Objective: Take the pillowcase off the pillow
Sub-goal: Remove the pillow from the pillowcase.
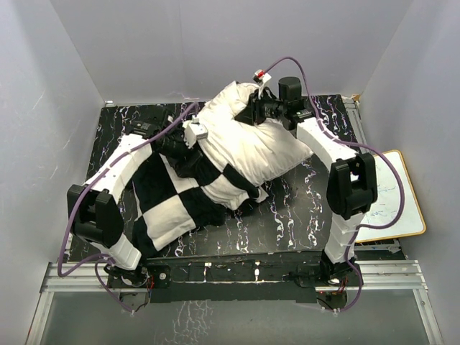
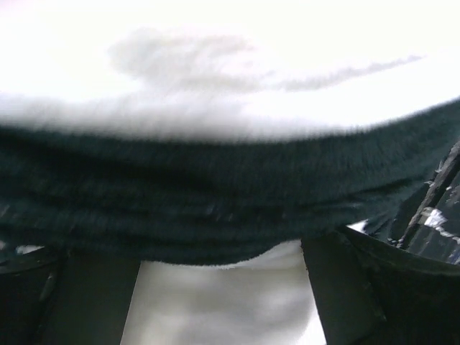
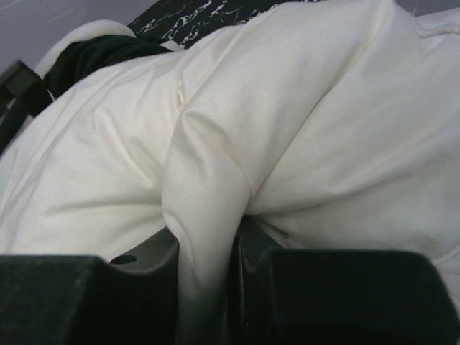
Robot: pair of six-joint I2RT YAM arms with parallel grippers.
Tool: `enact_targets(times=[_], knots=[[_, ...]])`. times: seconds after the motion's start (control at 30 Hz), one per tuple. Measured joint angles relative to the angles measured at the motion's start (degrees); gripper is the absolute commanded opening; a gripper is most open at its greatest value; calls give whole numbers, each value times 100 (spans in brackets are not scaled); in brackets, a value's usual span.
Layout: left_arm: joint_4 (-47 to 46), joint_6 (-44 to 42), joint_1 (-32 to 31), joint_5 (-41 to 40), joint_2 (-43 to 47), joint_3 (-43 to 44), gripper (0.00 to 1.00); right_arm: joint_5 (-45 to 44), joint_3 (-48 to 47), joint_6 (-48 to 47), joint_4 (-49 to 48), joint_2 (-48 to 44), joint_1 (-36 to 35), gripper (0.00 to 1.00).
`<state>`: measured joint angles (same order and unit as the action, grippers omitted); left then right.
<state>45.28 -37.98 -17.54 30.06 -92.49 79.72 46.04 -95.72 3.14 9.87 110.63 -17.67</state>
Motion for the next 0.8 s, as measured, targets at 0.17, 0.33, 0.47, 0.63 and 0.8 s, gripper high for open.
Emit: enact_targets(times=[0.17, 0.33, 0.47, 0.63, 0.8], knots=[[798, -284, 793, 382, -2, 1034, 97, -402, 1095, -142, -621, -831, 26, 8], [1198, -1373, 2538, 444, -57, 2103, 97, -424, 1303, -378, -531, -1178, 7, 8], [1517, -2218, 3543, 297, -452, 2210, 97, -452, 1303, -632, -468, -1196, 59, 8], [1856, -2907, 4164, 140, -1722, 2402, 97, -431, 1303, -778, -358, -1207, 291, 8], [1792, -3053, 4002, 120, -2164, 1808, 90, -750, 1276, -765, -247, -1200, 387, 8]])
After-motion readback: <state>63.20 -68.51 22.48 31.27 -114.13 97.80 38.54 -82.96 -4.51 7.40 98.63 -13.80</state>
